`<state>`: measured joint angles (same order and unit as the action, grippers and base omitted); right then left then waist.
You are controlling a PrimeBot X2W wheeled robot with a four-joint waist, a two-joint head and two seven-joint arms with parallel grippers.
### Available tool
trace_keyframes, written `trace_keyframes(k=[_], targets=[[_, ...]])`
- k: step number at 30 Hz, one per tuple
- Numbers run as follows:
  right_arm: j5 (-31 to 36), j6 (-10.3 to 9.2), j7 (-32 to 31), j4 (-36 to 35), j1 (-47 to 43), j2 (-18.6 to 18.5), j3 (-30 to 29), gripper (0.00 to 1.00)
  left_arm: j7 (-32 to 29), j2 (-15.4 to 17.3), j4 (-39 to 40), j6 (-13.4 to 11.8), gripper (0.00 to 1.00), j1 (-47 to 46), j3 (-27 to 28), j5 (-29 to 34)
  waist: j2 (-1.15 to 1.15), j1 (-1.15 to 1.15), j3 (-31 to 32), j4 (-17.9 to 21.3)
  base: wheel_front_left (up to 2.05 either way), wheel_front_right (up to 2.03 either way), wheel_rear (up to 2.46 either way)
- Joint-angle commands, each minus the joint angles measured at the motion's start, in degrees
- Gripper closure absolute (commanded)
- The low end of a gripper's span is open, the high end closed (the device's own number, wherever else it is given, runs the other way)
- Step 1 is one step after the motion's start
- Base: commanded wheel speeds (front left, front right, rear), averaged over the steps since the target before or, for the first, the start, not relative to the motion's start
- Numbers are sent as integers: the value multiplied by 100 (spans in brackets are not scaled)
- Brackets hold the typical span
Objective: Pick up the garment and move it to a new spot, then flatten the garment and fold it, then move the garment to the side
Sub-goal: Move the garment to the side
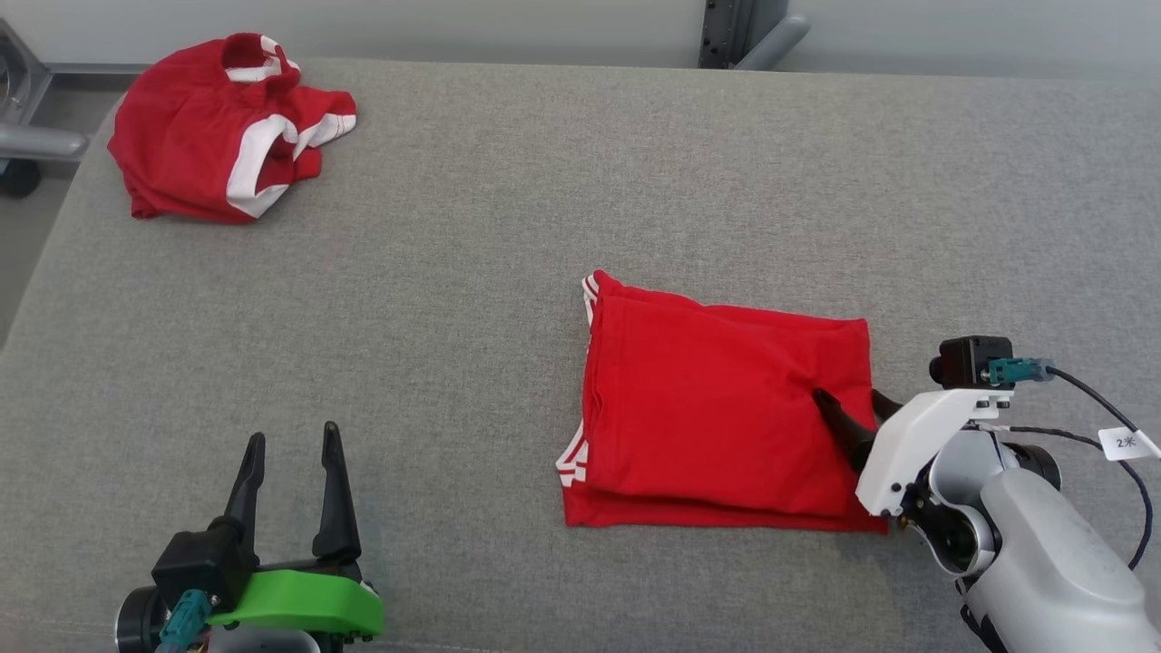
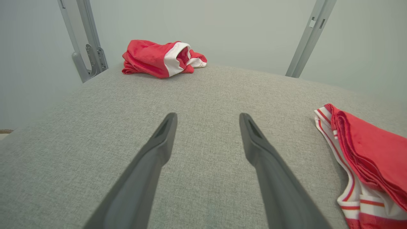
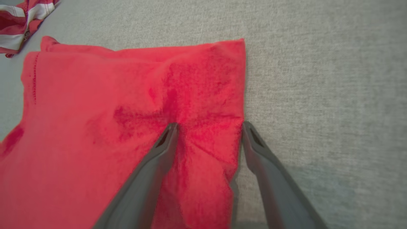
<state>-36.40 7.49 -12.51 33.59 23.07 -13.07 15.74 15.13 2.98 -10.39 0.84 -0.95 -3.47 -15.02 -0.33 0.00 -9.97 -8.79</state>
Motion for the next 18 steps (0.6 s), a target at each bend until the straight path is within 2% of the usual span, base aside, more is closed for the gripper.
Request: trace_keyframes(k=[1,3,5,12,18], targets=[[-123,0,-99,104,1,-11,95,0,-3,-7,-6,17,0,-91,21,7,33,0,-52,-48,0,0,0],[-200,0,-92,138,42,-43,173,56,-3,-8,-1,16,0,-100,29,16,33,0,-66,-46,0,0,0],[-281,0,-50,130,107,-66,243,98,-3,-9,6,13,0,-125,38,30,33,0,-81,-31,0,0,0],[-343,-4,222,99,405,-261,293,100,-2,-9,58,27,0,-171,27,58,33,0,-177,126,0,0,0],[-268,-5,437,167,752,-412,227,100,-3,-8,108,77,0,-333,2,133,33,0,-379,465,0,0,0]])
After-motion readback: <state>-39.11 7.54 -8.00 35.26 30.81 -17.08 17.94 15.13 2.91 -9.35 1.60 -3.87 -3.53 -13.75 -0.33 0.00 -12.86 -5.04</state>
